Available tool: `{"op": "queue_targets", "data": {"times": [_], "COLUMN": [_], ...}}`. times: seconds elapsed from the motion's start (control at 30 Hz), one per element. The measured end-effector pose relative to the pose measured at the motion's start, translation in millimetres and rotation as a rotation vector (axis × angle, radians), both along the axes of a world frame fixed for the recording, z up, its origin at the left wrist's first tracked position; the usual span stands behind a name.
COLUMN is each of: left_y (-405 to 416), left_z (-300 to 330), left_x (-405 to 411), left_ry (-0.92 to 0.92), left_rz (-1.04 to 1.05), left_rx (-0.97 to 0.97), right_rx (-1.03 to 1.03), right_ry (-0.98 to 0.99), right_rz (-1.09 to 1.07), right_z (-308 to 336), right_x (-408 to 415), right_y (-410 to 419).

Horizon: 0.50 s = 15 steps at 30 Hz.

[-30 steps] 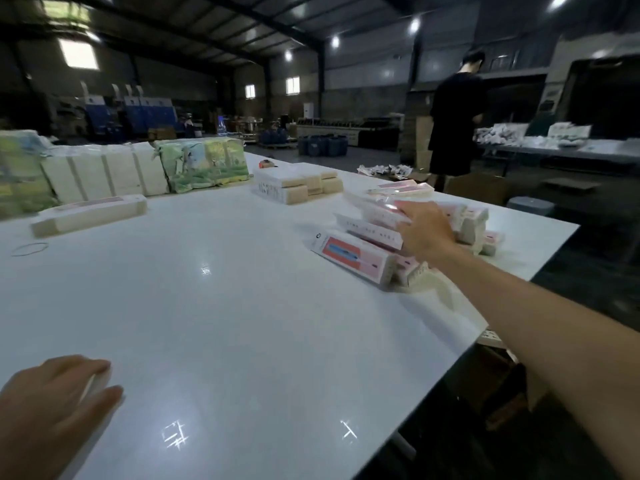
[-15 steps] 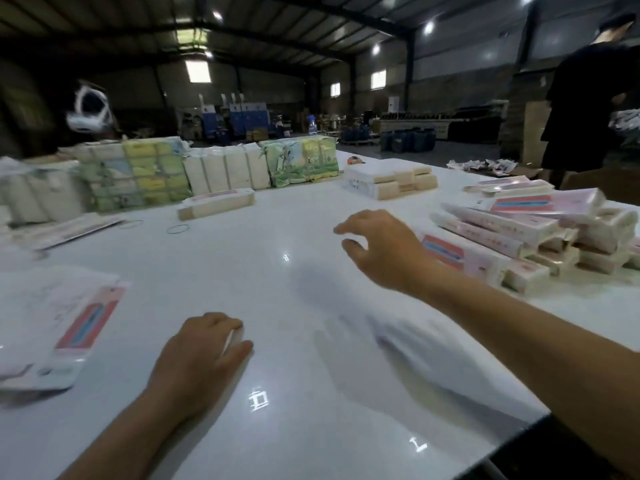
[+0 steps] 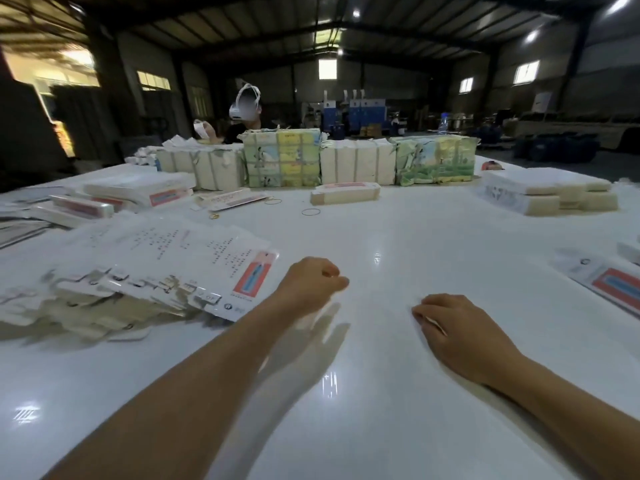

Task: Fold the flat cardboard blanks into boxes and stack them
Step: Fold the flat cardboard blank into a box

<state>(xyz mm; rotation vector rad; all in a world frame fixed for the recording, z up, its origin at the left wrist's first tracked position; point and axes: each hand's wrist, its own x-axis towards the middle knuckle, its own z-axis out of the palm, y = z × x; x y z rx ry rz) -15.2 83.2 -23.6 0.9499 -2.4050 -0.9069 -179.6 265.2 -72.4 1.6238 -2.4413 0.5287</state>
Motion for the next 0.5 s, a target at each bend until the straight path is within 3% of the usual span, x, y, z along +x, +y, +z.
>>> {"op": "queue_targets", "data": {"times": [0.07,0.13,0.2,0.37,0.5], "left_y": [-40,-73,-95,-120,-133], "left_z": [13,15,9,6,15], "left_x": [18,43,62,65,65], "left_ry": [-0.175,-0.488,-0.687,-0.727,-0.633], "left_rz": [0.256,0.499,0.607,0.62,0.616], "left_rx": [-0.138,-0.282,-0.317,-0.235,-0.098], "right_rx": [-0.016,-0.037,-0.039,-0.031,-0.021], "right_ry": [0.001,0.0,-0.008,-0.034,-0.046], "right_rz": [0.0,0.008,0.011,0.011,0.013], "right_z": [-1,-1,-1,-2,0], "right_x": [-1,-1,-1,-1,0], "right_y": [0,-1,-1,-1,0]}}
